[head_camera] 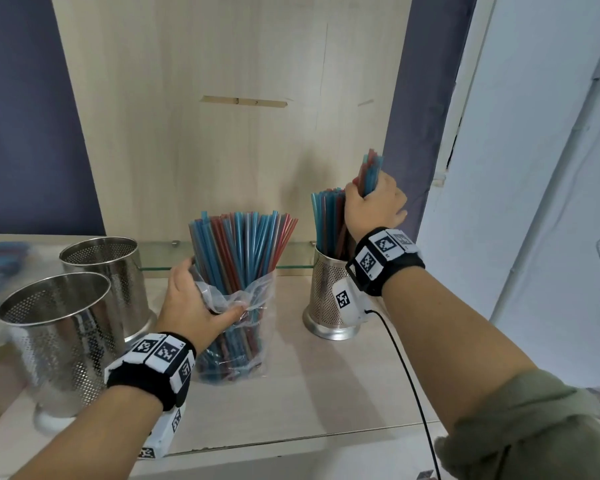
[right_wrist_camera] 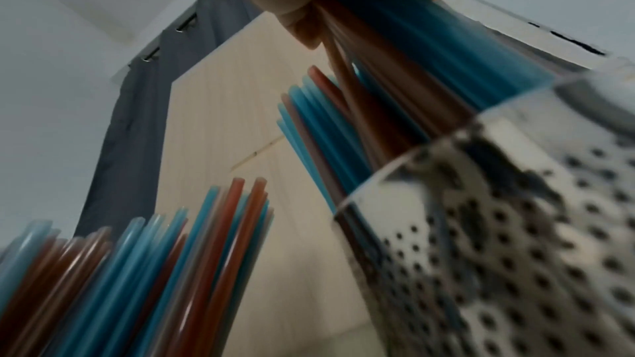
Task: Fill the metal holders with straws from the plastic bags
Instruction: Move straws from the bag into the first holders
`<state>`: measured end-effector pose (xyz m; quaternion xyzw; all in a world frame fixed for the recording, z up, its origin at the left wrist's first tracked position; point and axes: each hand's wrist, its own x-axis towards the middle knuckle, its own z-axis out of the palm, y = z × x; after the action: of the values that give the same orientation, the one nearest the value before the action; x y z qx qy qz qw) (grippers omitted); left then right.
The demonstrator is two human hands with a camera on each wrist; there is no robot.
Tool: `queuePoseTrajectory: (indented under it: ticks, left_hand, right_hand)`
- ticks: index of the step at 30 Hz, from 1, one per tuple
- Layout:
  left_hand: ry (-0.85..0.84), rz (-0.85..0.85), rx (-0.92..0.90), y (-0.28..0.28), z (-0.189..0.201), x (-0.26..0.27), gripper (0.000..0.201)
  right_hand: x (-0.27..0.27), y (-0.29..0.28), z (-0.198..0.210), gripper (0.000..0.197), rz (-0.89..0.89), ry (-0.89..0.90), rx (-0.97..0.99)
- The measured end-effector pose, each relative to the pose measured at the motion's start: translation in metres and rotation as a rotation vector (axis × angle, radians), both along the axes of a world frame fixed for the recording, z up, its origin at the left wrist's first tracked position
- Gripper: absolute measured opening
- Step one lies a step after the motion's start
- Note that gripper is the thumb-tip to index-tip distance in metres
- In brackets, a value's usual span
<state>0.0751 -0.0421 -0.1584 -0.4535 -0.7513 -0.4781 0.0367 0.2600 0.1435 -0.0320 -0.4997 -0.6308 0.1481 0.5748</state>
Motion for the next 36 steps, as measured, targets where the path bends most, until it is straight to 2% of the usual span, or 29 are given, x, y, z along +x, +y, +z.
queuePoseTrajectory:
  ticks: [3, 7, 9, 11, 13, 15, 18, 21, 27, 29, 32, 34, 36]
  left_hand:
    - [0.007, 0.000, -0.002, -0.001, -0.001, 0.000, 0.116]
    - [0.015, -0.006, 0.005, 0.001, -0.003, -0.002, 0.115]
    - [0.006, -0.015, 0.007, 0.003, -0.003, -0.004, 0.115]
    - [-0.004, -0.018, 0.005, 0.003, -0.004, -0.005, 0.115]
    - [-0.004, -0.017, 0.000, 0.004, -0.004, -0.005, 0.115]
    - [-0.006, -0.017, 0.002, 0.004, -0.004, -0.005, 0.116]
    - [-0.007, -0.017, 0.002, 0.005, -0.004, -0.006, 0.116]
    - [-0.008, -0.016, -0.001, 0.004, -0.004, -0.005, 0.117]
    - [-0.003, -0.016, -0.008, 0.002, -0.003, -0.003, 0.116]
    - [-0.004, -0.017, -0.009, 0.002, -0.002, -0.002, 0.115]
    - [-0.007, -0.017, -0.010, 0.002, -0.002, -0.002, 0.116]
    - [-0.009, -0.019, -0.011, 0.001, -0.002, -0.002, 0.116]
    - [-0.008, -0.021, -0.013, 0.002, -0.002, -0.002, 0.115]
  right_hand:
    - [0.001, 0.004, -0.012, 0.041, 0.027, -0.026, -0.015]
    - [0.010, 0.011, -0.005, 0.050, 0.220, 0.036, 0.033]
    - [0.021, 0.012, 0.003, 0.072, 0.343, 0.020, 0.148]
    - [0.031, 0.011, 0.011, 0.085, 0.434, -0.111, 0.250]
    - [0.036, 0.011, 0.014, 0.074, 0.461, -0.299, 0.351]
    - [0.035, 0.010, 0.012, 0.054, 0.465, -0.450, 0.398]
    - [0.034, 0.006, 0.007, 0.037, 0.504, -0.528, 0.306]
    - [0.036, -0.002, 0.001, 0.042, 0.497, -0.625, 0.316]
    - [0.041, -0.013, -0.015, 0.067, 0.339, -0.777, 0.376]
    - [0.043, -0.016, -0.020, 0.074, 0.317, -0.705, 0.381]
    - [0.047, -0.019, -0.037, 0.096, 0.285, -0.368, 0.336]
    - [0.048, -0.018, -0.059, 0.115, 0.319, -0.163, 0.182]
    - [0.045, -0.011, -0.085, 0.131, 0.356, -0.102, 0.002]
